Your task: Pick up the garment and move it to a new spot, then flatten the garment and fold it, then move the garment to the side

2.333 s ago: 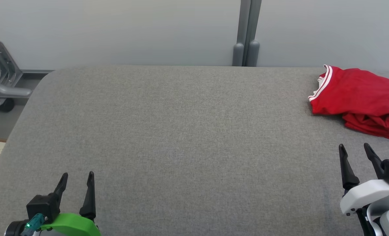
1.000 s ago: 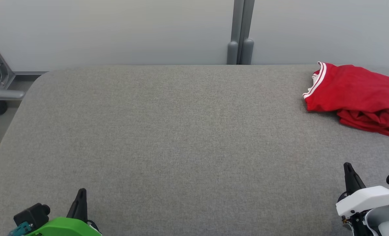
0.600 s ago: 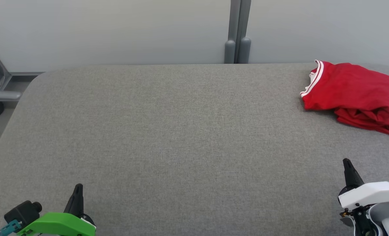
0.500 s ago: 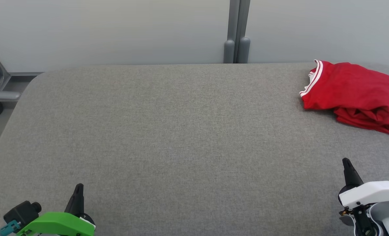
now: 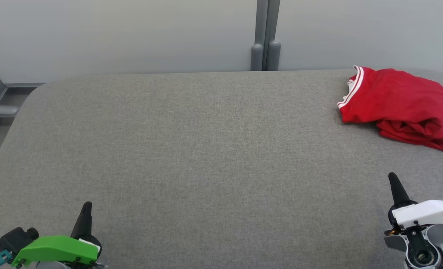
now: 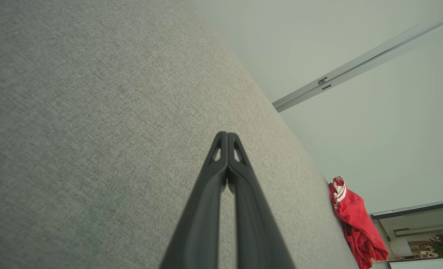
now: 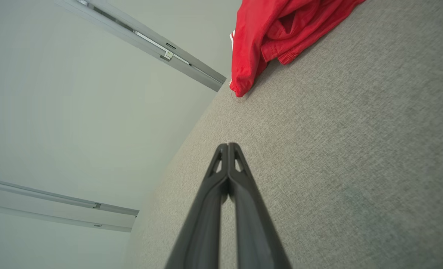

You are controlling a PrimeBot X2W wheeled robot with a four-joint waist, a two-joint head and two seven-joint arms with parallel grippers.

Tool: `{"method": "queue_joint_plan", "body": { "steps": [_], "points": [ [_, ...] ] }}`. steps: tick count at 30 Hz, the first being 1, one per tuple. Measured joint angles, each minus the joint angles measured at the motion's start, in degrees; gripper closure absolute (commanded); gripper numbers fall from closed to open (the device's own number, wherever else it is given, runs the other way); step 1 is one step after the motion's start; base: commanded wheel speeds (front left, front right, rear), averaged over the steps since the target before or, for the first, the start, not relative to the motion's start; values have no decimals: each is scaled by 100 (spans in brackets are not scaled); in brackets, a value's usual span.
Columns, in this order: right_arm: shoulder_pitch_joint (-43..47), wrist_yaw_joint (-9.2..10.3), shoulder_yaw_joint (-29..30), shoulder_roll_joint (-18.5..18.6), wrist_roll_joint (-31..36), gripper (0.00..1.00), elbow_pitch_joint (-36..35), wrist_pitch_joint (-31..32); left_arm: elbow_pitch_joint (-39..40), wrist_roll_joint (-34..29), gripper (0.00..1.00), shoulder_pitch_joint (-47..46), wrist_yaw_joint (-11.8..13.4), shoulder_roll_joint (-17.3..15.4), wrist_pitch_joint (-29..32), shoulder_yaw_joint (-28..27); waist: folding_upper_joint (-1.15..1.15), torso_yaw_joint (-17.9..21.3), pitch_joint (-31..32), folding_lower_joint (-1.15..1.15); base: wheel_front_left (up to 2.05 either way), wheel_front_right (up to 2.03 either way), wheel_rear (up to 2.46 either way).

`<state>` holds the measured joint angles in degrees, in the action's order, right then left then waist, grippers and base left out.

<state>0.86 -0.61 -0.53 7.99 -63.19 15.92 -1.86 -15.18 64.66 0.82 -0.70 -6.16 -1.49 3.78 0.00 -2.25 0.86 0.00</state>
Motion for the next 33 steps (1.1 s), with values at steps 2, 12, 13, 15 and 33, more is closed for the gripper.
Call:
{"method": "queue_joint_plan", "body": {
  "steps": [2,12,13,15,33],
  "points": [
    [-46,-7,35,-43,-116,100,-11,49,2,130,100,-8,-35,11,32,-21,0,11,-4,0,0,0,0],
    [-85,-140,216,-135,-743,100,-19,214,29,703,100,-115,-133,126,199,-204,0,60,-23,0,0,0,0],
    [-103,-142,233,-153,-801,100,-19,244,29,754,100,-115,-137,137,212,-215,0,65,-25,0,0,0,0],
    [-160,-186,269,-196,-937,100,-21,272,30,920,100,-117,-165,147,249,-256,0,76,-30,0,0,0,0],
    [-307,-405,624,-444,-2161,100,-53,606,57,2058,100,-296,-391,323,590,-616,0,174,-67,0,0,0,0]
  ]
}}
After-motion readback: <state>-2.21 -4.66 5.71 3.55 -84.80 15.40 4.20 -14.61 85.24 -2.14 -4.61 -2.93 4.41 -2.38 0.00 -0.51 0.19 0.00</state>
